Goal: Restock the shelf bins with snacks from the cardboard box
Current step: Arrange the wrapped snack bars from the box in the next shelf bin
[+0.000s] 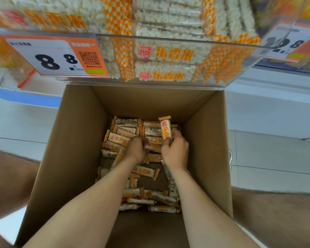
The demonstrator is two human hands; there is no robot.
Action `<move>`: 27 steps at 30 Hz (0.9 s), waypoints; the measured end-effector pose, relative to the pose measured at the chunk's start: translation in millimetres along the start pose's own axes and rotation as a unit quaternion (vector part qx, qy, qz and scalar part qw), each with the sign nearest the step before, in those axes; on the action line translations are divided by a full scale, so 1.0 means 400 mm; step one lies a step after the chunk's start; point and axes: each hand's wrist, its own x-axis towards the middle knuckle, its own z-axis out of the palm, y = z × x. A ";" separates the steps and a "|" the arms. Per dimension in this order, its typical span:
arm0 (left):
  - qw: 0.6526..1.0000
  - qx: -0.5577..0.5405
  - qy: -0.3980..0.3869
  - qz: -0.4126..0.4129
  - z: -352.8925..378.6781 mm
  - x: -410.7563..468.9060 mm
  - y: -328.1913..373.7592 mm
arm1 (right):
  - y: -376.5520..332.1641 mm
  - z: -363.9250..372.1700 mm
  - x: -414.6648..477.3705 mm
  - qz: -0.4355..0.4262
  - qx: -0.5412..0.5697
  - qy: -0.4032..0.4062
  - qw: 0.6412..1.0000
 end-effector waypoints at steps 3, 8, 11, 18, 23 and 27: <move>0.996 -0.080 -0.017 -0.019 0.000 -0.002 0.015 | 0.002 -0.006 -0.001 0.012 0.014 -0.005 1.000; 0.982 -0.176 0.011 -0.072 -0.013 -0.005 0.032 | -0.015 -0.048 -0.011 0.012 0.047 0.010 0.999; 0.967 -0.238 0.013 -0.086 -0.064 -0.029 0.044 | -0.017 -0.060 0.000 0.030 0.038 -0.050 0.998; 0.931 -0.352 -0.087 -0.033 -0.242 -0.137 0.070 | -0.080 -0.087 -0.025 -0.091 -0.027 -0.210 0.973; 0.941 -0.324 -0.095 0.018 -0.342 -0.231 0.142 | -0.152 -0.170 -0.060 -0.199 -0.022 -0.214 0.956; 0.979 -0.150 -0.056 0.127 -0.402 -0.301 0.182 | -0.201 -0.241 -0.095 -0.273 -0.060 -0.218 0.935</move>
